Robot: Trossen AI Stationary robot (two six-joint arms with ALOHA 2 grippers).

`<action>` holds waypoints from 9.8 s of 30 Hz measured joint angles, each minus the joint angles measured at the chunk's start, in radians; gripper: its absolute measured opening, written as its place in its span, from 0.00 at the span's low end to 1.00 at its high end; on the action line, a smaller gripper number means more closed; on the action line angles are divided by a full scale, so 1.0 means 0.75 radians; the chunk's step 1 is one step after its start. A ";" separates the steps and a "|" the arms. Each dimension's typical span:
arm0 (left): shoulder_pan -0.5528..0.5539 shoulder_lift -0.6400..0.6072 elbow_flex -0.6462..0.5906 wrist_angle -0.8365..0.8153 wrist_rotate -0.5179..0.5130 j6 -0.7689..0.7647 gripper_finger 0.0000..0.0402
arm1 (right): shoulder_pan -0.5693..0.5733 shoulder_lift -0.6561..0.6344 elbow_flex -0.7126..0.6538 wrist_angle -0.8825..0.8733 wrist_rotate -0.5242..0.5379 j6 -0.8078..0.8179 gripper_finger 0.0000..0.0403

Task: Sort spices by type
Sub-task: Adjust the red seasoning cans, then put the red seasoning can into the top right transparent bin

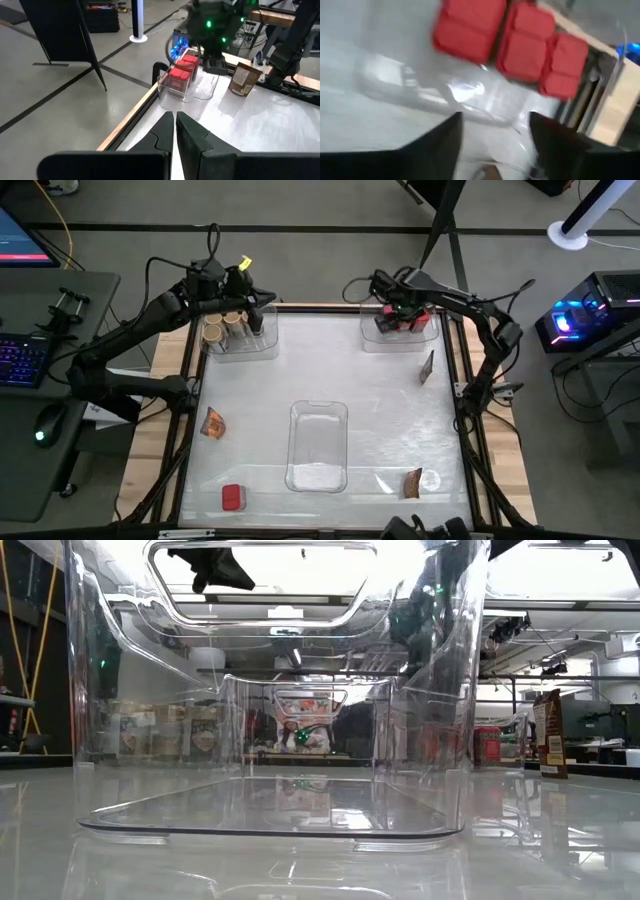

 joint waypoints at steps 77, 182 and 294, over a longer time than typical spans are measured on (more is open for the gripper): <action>-0.022 0.057 0.000 -0.040 -0.075 -0.117 0.02 | -0.015 0.033 -0.287 0.818 -0.006 0.288 0.00; -1.266 0.494 -0.346 -0.265 -0.107 -0.196 0.00 | 1.038 -0.440 -0.285 0.291 -0.154 0.116 0.00; -0.094 -0.239 -0.166 -0.318 -0.179 -0.422 0.00 | 0.676 0.033 -0.285 1.262 -0.213 0.197 0.97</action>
